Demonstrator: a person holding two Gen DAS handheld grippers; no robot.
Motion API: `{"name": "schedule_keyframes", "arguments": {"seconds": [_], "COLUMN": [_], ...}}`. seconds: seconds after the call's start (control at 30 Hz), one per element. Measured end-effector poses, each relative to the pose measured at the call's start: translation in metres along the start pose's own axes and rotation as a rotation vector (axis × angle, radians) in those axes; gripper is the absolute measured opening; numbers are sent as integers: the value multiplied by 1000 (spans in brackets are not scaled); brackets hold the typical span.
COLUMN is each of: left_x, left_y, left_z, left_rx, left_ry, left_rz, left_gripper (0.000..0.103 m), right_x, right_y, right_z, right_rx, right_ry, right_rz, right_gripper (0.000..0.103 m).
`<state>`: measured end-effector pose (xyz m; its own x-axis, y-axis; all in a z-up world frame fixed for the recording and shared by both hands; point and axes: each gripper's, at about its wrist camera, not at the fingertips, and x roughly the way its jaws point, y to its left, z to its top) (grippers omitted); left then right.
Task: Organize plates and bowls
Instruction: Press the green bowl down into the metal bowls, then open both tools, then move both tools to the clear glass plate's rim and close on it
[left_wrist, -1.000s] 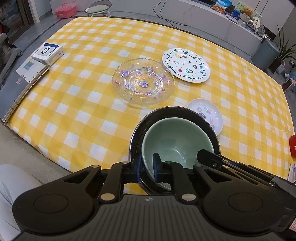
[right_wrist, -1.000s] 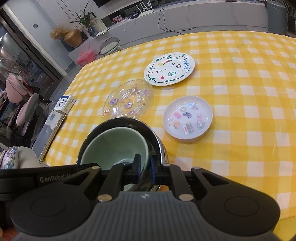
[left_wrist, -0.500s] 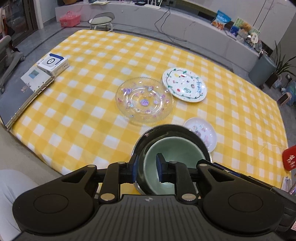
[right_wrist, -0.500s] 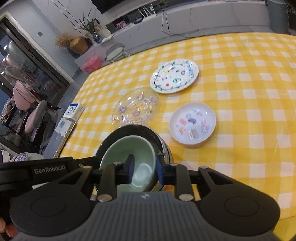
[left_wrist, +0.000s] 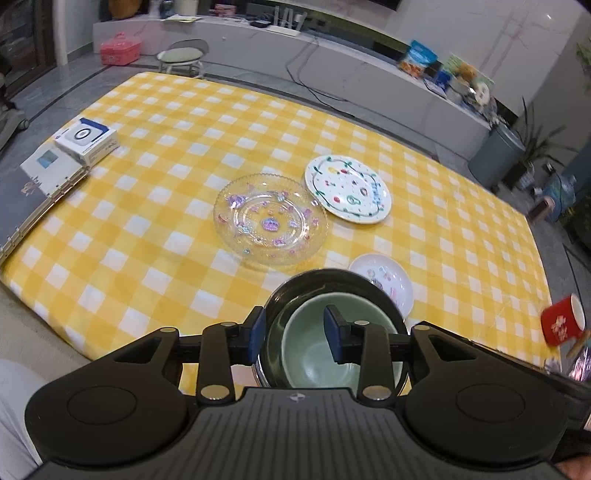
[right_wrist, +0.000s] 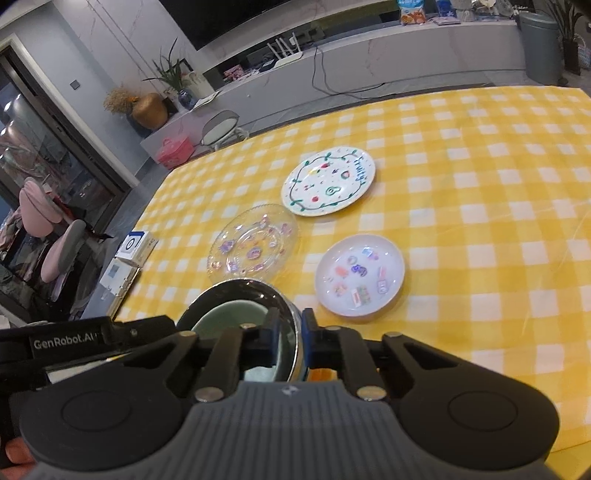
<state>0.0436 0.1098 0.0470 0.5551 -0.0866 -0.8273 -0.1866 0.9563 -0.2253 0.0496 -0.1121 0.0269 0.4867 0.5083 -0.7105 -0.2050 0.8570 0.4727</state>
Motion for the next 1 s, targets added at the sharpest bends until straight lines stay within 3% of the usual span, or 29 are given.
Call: {"name": "schedule_keyframes", "arguments": {"seconds": [0.23, 0.37, 0.53, 0.6, 0.73, 0.87, 1.0], "left_x": [11, 15, 2, -2, -3, 6, 23], "left_y": [10, 15, 23, 27, 34, 42, 51], "left_z": [-6, -8, -1, 5, 18, 32, 45], "left_rx": [-1, -12, -22, -31, -50, -50, -47], "left_ry": [32, 49, -9, -31, -71, -98, -92], "left_rz": [-16, -45, -89, -105, -149, -173, -158], "left_gripper": [20, 18, 19, 22, 36, 47, 49], "right_x": [17, 18, 7, 0, -7, -1, 18], "right_y": [4, 3, 6, 7, -6, -12, -15], "right_z": [-8, -7, -2, 3, 17, 27, 37], "right_rx": [2, 8, -7, -12, 46, 58, 14], "right_ry": [43, 49, -1, -33, -85, -135, -144], "right_rz": [1, 5, 49, 67, 116, 143, 125], "right_gripper": [2, 2, 8, 10, 30, 36, 46]}}
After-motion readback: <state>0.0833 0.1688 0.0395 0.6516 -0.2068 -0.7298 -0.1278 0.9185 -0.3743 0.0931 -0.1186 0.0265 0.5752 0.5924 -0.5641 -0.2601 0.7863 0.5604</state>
